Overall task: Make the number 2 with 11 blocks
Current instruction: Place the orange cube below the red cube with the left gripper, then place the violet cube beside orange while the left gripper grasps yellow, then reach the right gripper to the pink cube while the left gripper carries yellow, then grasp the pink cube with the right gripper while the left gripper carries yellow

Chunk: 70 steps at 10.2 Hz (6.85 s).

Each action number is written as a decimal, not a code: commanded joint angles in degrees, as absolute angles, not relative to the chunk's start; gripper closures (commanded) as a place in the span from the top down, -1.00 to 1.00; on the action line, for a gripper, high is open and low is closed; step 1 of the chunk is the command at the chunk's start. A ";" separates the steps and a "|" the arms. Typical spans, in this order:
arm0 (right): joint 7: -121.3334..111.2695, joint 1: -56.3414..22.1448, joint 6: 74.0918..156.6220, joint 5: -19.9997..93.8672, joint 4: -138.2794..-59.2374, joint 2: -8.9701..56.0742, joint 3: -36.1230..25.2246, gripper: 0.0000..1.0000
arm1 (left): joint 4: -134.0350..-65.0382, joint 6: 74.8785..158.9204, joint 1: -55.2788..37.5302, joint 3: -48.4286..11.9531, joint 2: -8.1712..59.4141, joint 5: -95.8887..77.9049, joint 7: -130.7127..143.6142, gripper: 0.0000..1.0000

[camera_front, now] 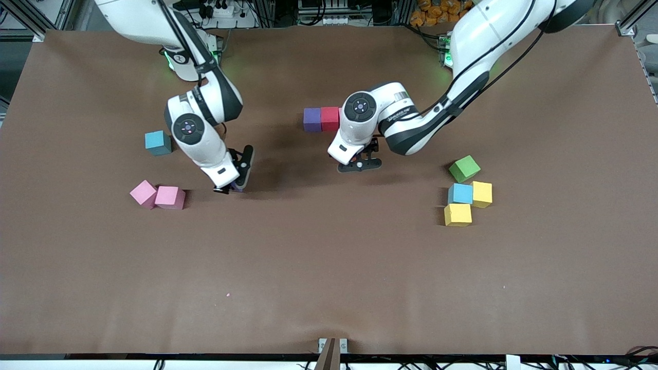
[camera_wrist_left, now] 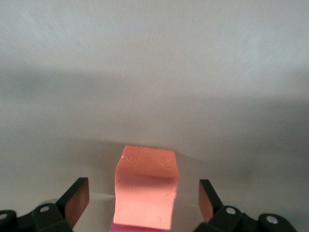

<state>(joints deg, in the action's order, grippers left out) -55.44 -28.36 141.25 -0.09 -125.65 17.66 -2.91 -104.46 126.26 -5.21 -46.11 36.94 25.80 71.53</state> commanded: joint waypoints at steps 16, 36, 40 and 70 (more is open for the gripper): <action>-32.34 -53.17 134.66 6.06 -102.49 34.89 -2.99 0.19 | -102.47 123.31 19.60 -39.12 36.65 24.79 44.24 1.00; -31.90 -55.20 134.65 5.54 -97.21 39.03 -2.99 1.00 | -102.04 122.25 18.02 -35.51 39.02 27.94 33.66 1.00; -32.08 -55.28 130.28 5.54 -97.29 36.40 -2.99 1.00 | -102.04 123.05 17.93 -35.42 40.95 29.44 33.75 0.98; -88.42 -8.09 136.93 2.81 -123.82 20.13 -7.38 1.00 | -92.11 129.88 -12.29 -45.00 40.95 20.03 144.09 -0.36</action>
<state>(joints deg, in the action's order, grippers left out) -87.13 -9.04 135.48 3.55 -120.77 21.39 -8.18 -93.30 127.31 -9.64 -45.84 40.23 20.79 137.89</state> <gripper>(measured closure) 0.000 0.410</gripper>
